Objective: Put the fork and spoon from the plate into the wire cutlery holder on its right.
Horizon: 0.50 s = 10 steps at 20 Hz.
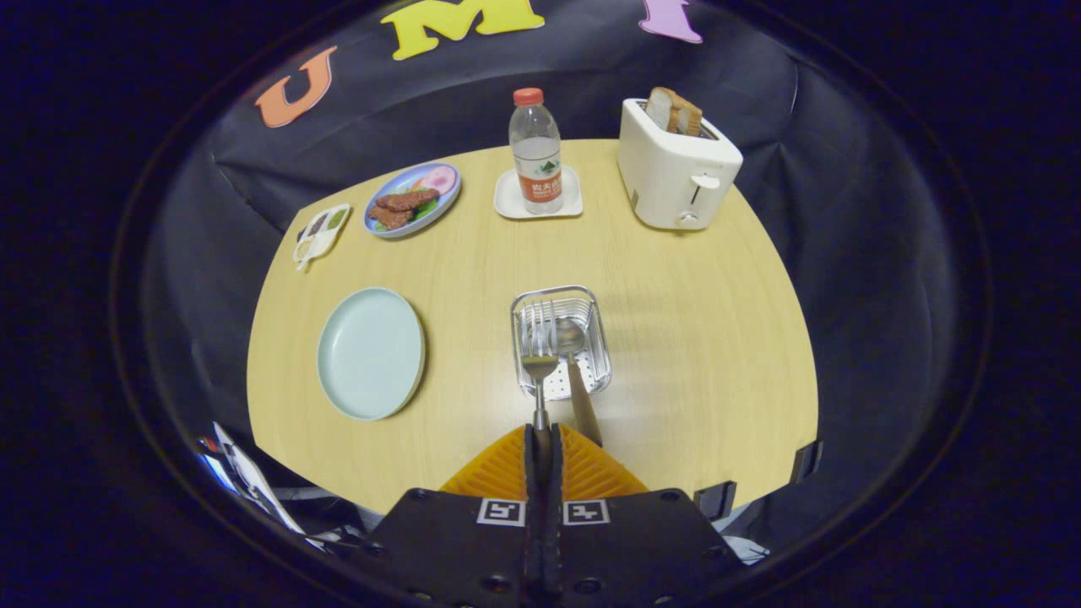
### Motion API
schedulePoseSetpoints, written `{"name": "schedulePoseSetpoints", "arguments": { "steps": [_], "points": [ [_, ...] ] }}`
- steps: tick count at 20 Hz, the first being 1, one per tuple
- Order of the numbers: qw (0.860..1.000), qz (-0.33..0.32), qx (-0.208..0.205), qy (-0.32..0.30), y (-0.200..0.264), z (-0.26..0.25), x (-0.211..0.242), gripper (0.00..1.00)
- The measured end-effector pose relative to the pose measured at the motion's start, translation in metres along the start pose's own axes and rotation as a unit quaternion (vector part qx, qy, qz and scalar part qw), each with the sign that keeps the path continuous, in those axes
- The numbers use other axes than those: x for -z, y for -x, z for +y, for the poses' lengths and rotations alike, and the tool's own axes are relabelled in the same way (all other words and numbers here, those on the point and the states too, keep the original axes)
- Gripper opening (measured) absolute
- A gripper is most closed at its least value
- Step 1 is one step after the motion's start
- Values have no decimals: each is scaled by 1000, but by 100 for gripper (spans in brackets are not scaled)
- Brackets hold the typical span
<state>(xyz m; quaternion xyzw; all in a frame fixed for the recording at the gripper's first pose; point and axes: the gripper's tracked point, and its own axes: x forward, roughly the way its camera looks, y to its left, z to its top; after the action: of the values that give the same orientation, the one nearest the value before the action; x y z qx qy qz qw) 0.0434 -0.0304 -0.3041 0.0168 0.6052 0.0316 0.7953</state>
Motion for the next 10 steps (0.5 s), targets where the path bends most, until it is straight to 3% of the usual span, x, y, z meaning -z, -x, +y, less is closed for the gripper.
{"name": "schedulePoseSetpoints", "arguments": {
  "steps": [7, 10],
  "points": [
    [994, 104, 12, 10, -7, 0, 2, 2],
    [993, 113, 34, 6, -11, -6, -12, 4]
  ]
}}
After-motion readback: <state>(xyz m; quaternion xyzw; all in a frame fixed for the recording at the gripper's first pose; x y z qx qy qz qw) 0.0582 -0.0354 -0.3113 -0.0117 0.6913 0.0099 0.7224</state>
